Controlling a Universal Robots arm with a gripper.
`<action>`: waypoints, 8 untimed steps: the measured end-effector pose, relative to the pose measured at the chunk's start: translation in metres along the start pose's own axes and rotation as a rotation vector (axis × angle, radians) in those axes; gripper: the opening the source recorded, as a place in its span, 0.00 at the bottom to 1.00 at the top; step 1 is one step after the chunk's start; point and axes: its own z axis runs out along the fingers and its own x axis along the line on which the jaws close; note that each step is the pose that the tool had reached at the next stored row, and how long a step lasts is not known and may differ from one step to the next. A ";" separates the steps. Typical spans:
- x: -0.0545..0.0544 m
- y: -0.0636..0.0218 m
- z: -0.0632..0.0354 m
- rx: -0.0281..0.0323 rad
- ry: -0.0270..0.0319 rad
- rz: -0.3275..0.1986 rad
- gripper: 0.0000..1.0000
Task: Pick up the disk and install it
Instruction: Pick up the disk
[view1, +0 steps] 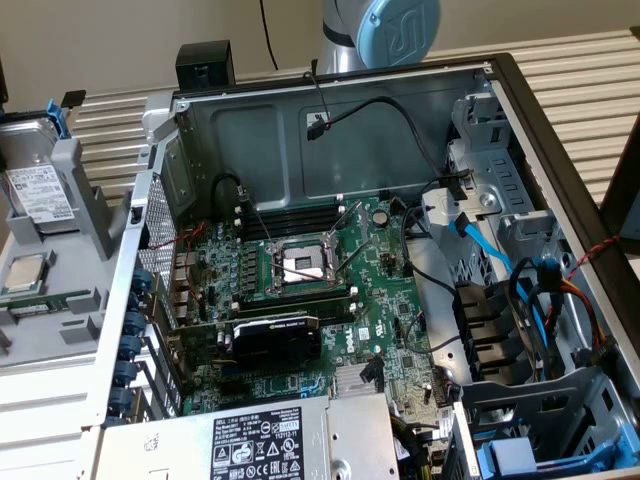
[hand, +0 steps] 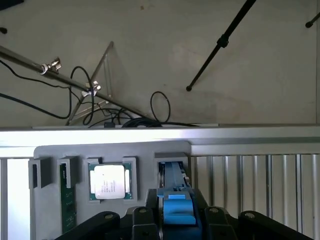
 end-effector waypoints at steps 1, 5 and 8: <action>0.000 0.0000 -0.0001 -0.0003 0.0028 0.000 0.38; 0.000 0.0000 0.0000 0.0000 0.0093 0.000 0.38; 0.000 0.0004 -0.0001 0.0018 0.0094 0.000 0.38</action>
